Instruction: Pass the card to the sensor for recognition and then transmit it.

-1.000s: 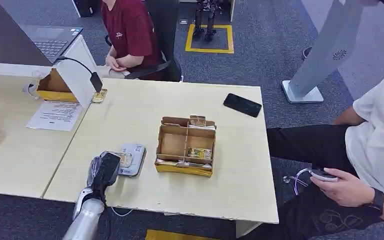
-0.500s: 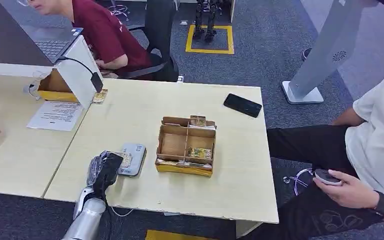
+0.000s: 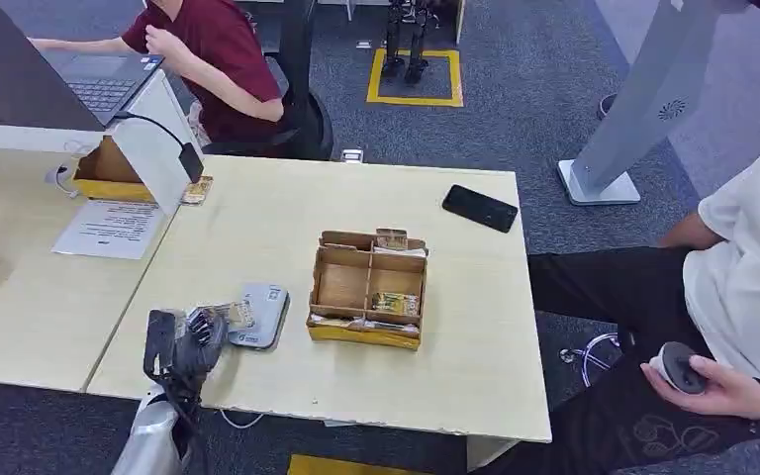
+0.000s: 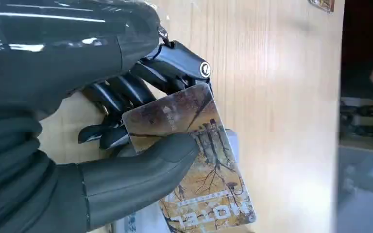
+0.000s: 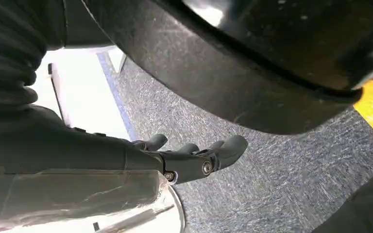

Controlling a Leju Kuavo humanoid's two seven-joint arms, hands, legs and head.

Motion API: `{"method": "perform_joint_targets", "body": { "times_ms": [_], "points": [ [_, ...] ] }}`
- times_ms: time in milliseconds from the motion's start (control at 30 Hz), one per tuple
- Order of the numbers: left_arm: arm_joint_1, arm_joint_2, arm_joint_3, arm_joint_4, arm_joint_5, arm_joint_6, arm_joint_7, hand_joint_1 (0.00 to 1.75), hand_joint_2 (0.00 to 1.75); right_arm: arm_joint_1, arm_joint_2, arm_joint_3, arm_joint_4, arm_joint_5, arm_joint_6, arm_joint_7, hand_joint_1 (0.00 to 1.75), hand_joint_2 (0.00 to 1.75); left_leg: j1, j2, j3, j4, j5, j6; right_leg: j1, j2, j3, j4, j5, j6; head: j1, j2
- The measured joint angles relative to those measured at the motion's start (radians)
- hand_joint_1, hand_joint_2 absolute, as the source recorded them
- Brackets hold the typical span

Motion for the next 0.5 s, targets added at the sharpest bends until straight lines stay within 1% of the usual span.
{"method": "perform_joint_targets", "body": {
  "times_ms": [33, 67, 167, 300, 367, 433, 500],
  "points": [
    [0.007, 0.002, 0.019, -0.009, 0.052, -0.032, 0.0, 1.75, 1.75, 0.0, -0.001, 0.003, 0.0, 0.0, 0.0, 0.0, 0.0, 1.75, 0.0, 0.0, 0.0, 0.0, 0.0, 0.0, 0.0, 0.0, 0.0, 0.0, 0.0, 0.0, 0.0, 0.0],
    [0.012, 0.005, 0.034, -0.018, 0.077, -0.043, 0.0, 1.75, 1.75, 0.0, -0.002, 0.005, 0.0, 0.0, 0.0, 0.0, 0.0, 1.75, 0.0, 0.0, 0.0, 0.0, 0.0, 0.0, 0.0, 0.0, -0.001, 0.0, 0.0, 0.0, 0.0, 0.0],
    [0.02, 0.008, 0.079, -0.05, 0.145, -0.047, -0.01, 1.75, 1.75, -0.001, -0.002, 0.014, 0.0, -0.001, 0.001, 0.0, 0.0, 1.75, 0.0, 0.0, -0.001, 0.0, 0.0, 0.0, 0.0, 0.0, -0.002, 0.0, 0.0, 0.0, 0.0, 0.0],
    [0.022, 0.005, 0.112, -0.106, 0.217, -0.015, -0.039, 1.75, 1.75, -0.001, -0.002, 0.02, 0.0, -0.004, 0.0, 0.0, 0.0, 1.75, 0.0, 0.0, -0.002, 0.0, 0.001, 0.0, 0.0, 0.0, -0.002, 0.0, 0.0, 0.0, 0.0, 0.0],
    [0.021, -0.001, 0.125, -0.138, 0.234, 0.001, -0.07, 1.75, 1.75, -0.001, -0.002, 0.023, 0.0, -0.005, 0.001, 0.0, 0.0, 1.75, 0.0, 0.0, -0.002, 0.0, 0.001, 0.0, 0.0, 0.0, -0.002, 0.0, 0.0, 0.0, 0.0, 0.0],
    [0.014, -0.006, 0.136, -0.162, 0.239, 0.02, -0.09, 1.75, 1.75, -0.002, -0.002, 0.028, 0.0, -0.005, 0.003, 0.0, 0.0, 1.75, 0.0, 0.0, -0.002, 0.0, 0.001, 0.0, 0.0, 0.0, -0.003, 0.0, 0.0, 0.0, 0.0, 0.0],
    [-0.001, -0.013, 0.146, -0.187, 0.231, 0.062, -0.109, 1.75, 1.75, -0.003, -0.002, 0.035, 0.0, -0.004, 0.004, 0.0, 0.0, 1.75, 0.0, -0.001, -0.003, 0.0, 0.001, 0.0, 0.0, 0.0, -0.003, 0.0, 0.0, 0.0, 0.0, 0.0]
  ]
}}
